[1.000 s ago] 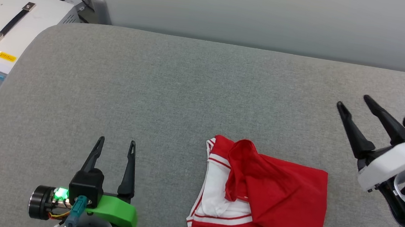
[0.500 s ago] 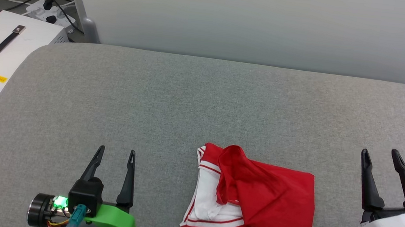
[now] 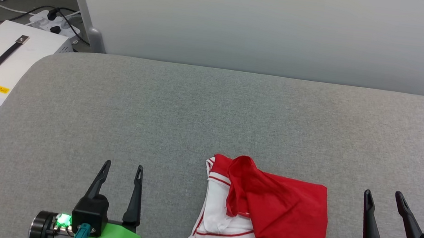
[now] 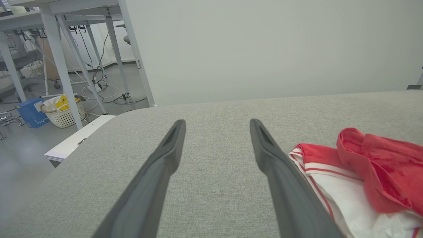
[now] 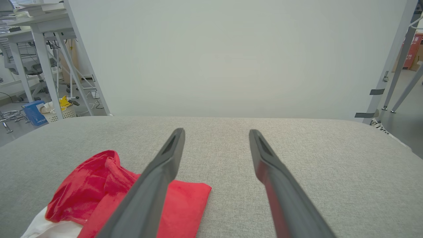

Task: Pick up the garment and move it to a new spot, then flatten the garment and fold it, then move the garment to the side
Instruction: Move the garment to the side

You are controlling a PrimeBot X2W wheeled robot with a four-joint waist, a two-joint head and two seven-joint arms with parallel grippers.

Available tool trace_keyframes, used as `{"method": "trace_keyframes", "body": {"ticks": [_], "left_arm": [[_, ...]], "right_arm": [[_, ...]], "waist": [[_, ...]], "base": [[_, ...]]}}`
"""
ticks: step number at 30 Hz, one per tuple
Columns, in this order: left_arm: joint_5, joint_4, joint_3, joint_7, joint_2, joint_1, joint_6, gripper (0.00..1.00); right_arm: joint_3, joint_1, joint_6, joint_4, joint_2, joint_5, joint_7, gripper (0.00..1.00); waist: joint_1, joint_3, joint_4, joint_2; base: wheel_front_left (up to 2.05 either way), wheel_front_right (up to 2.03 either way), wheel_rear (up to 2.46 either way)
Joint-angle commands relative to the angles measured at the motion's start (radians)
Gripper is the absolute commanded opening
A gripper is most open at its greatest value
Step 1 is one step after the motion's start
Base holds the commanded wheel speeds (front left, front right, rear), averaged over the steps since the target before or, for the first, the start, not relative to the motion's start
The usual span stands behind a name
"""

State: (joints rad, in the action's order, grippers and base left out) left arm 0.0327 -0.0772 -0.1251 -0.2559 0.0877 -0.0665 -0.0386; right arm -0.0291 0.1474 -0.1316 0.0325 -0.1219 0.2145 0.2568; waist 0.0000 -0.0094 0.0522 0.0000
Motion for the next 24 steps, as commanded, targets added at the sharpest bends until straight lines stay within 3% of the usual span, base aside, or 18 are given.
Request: {"method": "trace_keyframes", "body": {"ticks": [1,13,20,24], "left_arm": [[-0.009,0.005,-0.001,-0.006,0.004,-0.017,0.005,1.00],[-0.006,-0.003,-0.001,-0.006,0.006,-0.017,0.002,1.00],[-0.004,-0.005,-0.001,-0.006,0.005,0.007,0.005,1.00],[-0.001,-0.006,0.003,-0.006,0.004,0.015,0.004,1.00]], "right_arm": [[0.004,0.013,0.001,-0.004,0.000,-0.011,0.005,1.00],[0.032,-0.032,0.001,-0.031,-0.038,-0.033,0.005,1.00],[0.042,-0.207,0.001,-0.048,-0.169,-0.002,-0.010,1.00],[0.112,-0.319,0.001,-0.089,-0.274,0.086,-0.180,1.00]], "waist": [[0.0000,0.000,0.000,0.0000],[0.0000,0.000,0.002,0.0000],[0.0000,0.022,0.009,0.0000],[0.0000,0.033,0.013,0.0000]], "base": [[0.00,0.00,0.00],[0.00,0.00,0.00],[0.00,0.00,0.00],[0.00,0.00,0.00]]}}
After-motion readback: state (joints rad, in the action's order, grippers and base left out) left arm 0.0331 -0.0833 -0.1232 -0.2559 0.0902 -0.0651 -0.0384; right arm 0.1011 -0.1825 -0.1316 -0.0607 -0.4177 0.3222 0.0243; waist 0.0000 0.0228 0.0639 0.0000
